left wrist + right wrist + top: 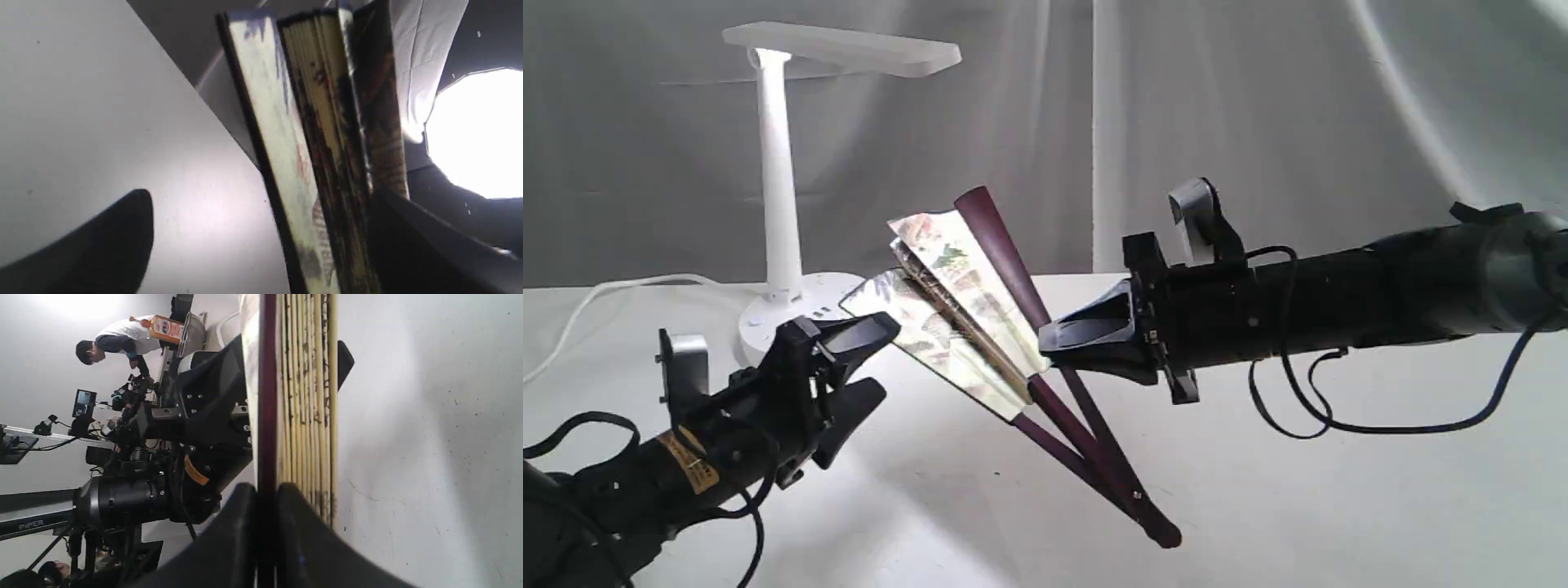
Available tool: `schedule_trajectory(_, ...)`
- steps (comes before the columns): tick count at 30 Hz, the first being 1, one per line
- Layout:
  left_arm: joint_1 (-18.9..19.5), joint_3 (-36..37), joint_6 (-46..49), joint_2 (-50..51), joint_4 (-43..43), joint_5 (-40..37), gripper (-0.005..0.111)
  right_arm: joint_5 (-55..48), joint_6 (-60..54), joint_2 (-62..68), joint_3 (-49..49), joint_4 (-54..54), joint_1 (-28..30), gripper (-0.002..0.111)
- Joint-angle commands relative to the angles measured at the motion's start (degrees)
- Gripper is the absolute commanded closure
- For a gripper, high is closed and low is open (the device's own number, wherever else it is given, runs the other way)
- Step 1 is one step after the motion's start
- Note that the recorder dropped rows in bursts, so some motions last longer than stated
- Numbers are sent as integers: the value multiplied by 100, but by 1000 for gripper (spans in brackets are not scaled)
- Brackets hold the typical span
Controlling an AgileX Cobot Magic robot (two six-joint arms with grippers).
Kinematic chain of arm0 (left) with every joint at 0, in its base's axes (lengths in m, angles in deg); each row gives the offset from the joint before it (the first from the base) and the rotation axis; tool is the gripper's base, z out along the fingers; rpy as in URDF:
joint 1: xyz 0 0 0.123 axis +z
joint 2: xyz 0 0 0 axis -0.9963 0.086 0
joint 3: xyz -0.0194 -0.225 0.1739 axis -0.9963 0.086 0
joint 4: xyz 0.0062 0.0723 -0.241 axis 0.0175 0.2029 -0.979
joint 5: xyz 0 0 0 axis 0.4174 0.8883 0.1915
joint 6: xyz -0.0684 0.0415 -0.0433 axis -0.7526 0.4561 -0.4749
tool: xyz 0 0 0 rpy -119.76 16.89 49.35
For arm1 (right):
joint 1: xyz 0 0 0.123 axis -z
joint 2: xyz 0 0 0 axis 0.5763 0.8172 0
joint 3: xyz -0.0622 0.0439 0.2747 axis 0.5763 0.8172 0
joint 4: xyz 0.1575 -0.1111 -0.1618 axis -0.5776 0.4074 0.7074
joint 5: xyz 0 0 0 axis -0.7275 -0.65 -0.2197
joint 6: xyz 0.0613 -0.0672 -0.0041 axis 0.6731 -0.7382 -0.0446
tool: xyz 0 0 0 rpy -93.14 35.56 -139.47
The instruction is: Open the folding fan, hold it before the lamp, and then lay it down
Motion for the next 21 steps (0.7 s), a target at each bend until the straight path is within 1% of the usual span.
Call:
schedule_trajectory(1,-42,-237,-307,-73,-151,72,35,-83,-81,-97,3,-34,47,108)
schedule_trajectory(3,-137,-443,-442,-73,-151,72,35,-83,-81,-97,3,-46,47,108)
schedule_trajectory(5,-297,-675,-460,-73,-151,-210,35,-83,-81,-97,3,-46,47,108)
schedule_trajectory(9,-462,-956,-460,-73,-151,-619,35,-83,-81,-97,3,-46,47,108)
schedule_trajectory(12,-472,-974,-476,-73,-181,-609,35,-83,-81,-97,3,-46,47,108)
schedule_trajectory(16,-360,-974,-476,-73,-148,-610,35,-83,-42,-97,3,-83,47,108)
schedule_trajectory(21,-280,-963,-476,-73,-63,-610,35,-83,392,-97,3,-618,60,108)
